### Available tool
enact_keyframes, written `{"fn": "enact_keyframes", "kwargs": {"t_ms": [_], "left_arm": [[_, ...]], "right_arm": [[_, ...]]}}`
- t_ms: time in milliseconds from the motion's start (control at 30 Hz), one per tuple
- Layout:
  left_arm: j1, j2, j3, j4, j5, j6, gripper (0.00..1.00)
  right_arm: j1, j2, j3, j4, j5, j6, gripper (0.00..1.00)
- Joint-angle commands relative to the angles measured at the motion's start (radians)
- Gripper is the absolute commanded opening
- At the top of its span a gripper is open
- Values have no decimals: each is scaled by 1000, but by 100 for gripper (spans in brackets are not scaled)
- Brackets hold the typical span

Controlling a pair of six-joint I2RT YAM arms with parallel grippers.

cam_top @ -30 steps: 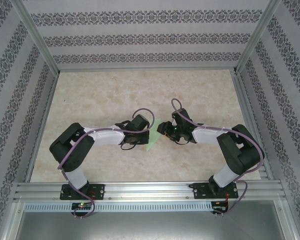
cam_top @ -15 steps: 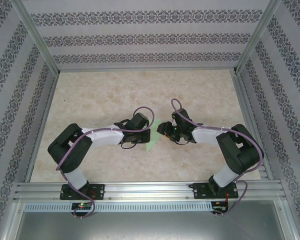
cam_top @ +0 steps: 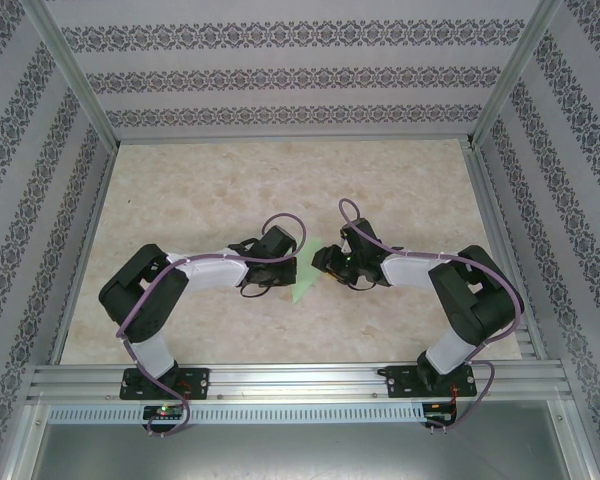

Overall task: Fold a paper plane with a square sheet of paper (pick it up from the middle)
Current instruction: Fourth fold the wing at the center of the table.

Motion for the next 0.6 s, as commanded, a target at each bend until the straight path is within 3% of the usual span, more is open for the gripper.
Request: {"fn": "enact_keyframes", "kwargs": {"t_ms": [0,433,567], "left_arm": [[18,8,-17,-10,-14,-30,2],[23,17,-24,-14,-7,-38,1],[24,17,-24,-17,-5,-38,1]], "right_arm": [[11,15,26,31,-12,6,48],[14,23,31,71,-42,14,45],[14,35,17,155,-96,25,42]]}}
